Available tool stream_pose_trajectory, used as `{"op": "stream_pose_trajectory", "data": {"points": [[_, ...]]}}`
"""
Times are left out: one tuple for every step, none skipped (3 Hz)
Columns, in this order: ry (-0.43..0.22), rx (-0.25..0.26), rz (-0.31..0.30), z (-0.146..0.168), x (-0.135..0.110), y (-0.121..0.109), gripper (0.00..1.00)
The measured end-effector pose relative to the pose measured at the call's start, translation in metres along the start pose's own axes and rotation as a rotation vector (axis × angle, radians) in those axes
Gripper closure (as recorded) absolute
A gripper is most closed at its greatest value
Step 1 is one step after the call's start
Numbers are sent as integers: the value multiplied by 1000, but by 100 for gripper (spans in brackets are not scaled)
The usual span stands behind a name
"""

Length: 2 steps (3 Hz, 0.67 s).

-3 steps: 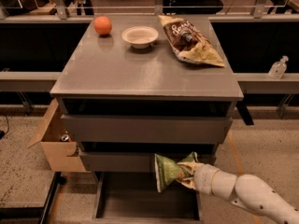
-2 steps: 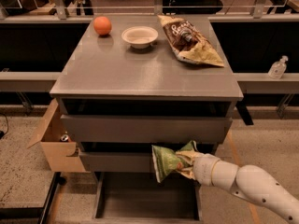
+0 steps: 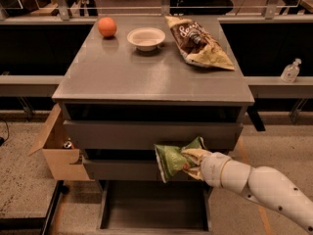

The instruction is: Pick green jalapeno chip bag from bottom drawer and place on counter

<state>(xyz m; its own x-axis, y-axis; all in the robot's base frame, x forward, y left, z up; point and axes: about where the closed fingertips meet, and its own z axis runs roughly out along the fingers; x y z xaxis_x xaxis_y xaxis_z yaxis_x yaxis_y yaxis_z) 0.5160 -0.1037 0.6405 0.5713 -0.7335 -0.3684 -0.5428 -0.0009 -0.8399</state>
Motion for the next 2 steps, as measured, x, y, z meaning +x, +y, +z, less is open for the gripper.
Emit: {"op": "stream_pose_trajectory", "data": {"points": [[-5, 15, -87, -5, -8, -32, 100], [-5, 49, -210, -17, -21, -76, 100]]}}
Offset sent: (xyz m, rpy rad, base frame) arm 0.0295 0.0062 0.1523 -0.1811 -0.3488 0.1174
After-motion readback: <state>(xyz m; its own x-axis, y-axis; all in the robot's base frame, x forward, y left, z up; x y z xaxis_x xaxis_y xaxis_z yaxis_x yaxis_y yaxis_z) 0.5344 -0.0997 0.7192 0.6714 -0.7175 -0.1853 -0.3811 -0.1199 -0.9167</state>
